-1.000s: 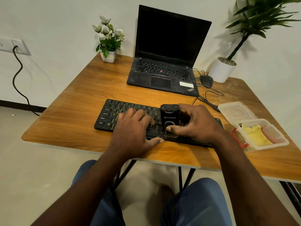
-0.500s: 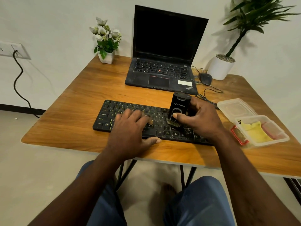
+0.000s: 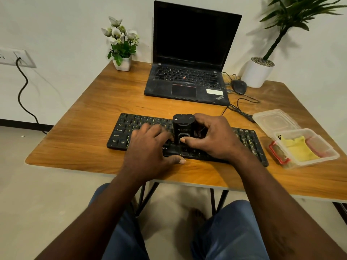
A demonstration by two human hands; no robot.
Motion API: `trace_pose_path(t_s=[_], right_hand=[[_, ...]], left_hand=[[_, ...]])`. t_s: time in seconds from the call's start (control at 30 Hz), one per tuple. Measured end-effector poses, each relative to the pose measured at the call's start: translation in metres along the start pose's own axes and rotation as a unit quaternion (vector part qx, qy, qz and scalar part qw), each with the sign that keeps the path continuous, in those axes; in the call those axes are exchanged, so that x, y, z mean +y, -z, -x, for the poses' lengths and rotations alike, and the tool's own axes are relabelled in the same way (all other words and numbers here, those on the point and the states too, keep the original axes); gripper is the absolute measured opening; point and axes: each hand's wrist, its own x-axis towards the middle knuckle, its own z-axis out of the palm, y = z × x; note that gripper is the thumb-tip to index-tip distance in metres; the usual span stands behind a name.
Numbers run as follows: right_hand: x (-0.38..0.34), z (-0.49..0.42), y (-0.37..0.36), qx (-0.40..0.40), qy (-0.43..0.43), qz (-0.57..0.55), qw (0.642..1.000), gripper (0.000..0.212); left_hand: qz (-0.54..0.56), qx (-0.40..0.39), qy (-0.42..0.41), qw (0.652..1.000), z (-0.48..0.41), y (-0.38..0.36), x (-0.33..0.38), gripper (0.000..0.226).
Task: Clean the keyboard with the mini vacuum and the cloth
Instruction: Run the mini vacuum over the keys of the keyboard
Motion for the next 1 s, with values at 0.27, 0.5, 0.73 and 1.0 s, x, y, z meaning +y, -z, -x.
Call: trace_pose_path(t_s=[0.27, 0.5, 0.73, 1.0], right_hand=[[-0.005, -0.002, 0.006, -0.065, -0.028, -0.004, 0.997, 0.035], [-0.009, -0.005, 0.004, -0.062, -0.041, 0.012, 0.997, 0.032], [-0.006, 0.004, 0.009, -0.049, -0.062, -0.023, 0.997, 0.039], [0.015, 0.021, 0.020, 0.103, -0.089, -0.039, 0.990, 0.051]], left_hand=[[-0.003, -0.003, 0.006, 1.000, 0.000, 0.000, 0.000, 0.082], [-0.004, 0.007, -0.002, 1.000, 0.000, 0.001, -0.001, 0.082], [0.000, -0.005, -0.002, 1.000, 0.001, 0.001, -0.001, 0.083], [0.012, -0.010, -0.001, 1.000, -0.001, 0.001, 0.000, 0.079]])
